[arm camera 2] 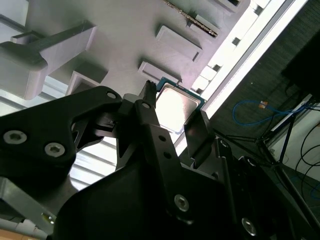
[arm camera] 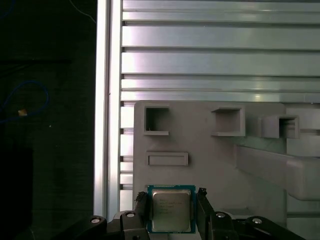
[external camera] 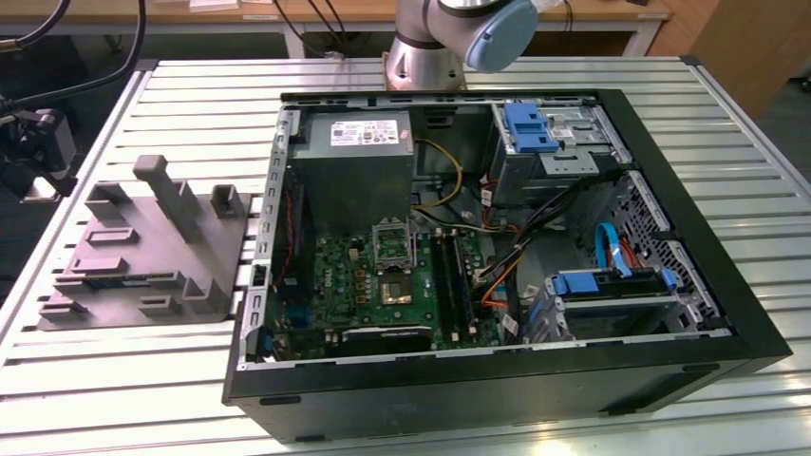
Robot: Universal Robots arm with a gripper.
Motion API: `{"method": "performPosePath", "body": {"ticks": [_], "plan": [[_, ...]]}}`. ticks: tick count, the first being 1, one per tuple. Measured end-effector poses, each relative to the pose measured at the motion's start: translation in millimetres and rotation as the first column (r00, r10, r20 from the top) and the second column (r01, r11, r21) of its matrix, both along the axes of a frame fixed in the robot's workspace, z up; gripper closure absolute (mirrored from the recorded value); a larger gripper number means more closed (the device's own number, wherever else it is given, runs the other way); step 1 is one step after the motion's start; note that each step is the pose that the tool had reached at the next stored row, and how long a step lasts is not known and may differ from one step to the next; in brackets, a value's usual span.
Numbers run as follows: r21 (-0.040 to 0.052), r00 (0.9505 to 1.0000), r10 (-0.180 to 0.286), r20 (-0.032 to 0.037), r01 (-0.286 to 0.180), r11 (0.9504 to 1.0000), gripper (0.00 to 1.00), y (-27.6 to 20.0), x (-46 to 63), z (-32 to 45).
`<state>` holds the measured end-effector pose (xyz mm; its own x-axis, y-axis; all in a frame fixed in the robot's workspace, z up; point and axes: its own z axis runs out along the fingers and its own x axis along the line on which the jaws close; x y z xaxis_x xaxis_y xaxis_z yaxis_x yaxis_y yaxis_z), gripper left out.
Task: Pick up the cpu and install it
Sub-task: 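Pick up the cpu and move it towards the insertion slot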
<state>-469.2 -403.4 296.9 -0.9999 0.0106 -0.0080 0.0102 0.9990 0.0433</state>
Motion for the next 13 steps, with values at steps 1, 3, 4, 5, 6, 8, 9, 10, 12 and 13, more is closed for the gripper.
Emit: {"method": "performPosePath", "body": {"ticks": [1, 3, 4, 5, 6, 8, 9, 10, 12, 13], "plan": [[0.0, 1.0, 0.0, 0.0, 0.0, 1.0, 0.53, 0.0, 0.0, 0.1], [0.0, 1.0, 0.0, 0.0, 0.0, 1.0, 0.53, 0.0, 0.0, 0.4], [0.0, 1.0, 0.0, -0.0001, 0.0, 1.0, 0.53, 0.0, 0.0, 0.5], [0.0, 1.0, 0.0, -0.0001, 0.0, 1.0, 0.53, 0.0, 0.0, 0.6], [0.0, 1.0, 0.0, -0.0001, 0.0, 1.0, 0.53, 0.0, 0.0, 0.7], [0.0, 1.0, 0.0, 0.0, 0.0, 1.0, 0.53, 0.0, 0.0, 1.0], [-0.0001, 1.0, 0.0, -0.0001, 0.0, 1.0, 0.53, 0.0, 0.0, 1.2], [0.0, 1.0, 0.0, -0.0001, 0.0, 1.0, 0.53, 0.0, 0.0, 1.3], [-0.0001, 1.0, 0.0, -0.0001, 0.0, 1.0, 0.53, 0.0, 0.0, 1.8], [0.0, 1.0, 0.0, -0.0001, 0.0, 1.0, 0.53, 0.0, 0.0, 2.0]]}}
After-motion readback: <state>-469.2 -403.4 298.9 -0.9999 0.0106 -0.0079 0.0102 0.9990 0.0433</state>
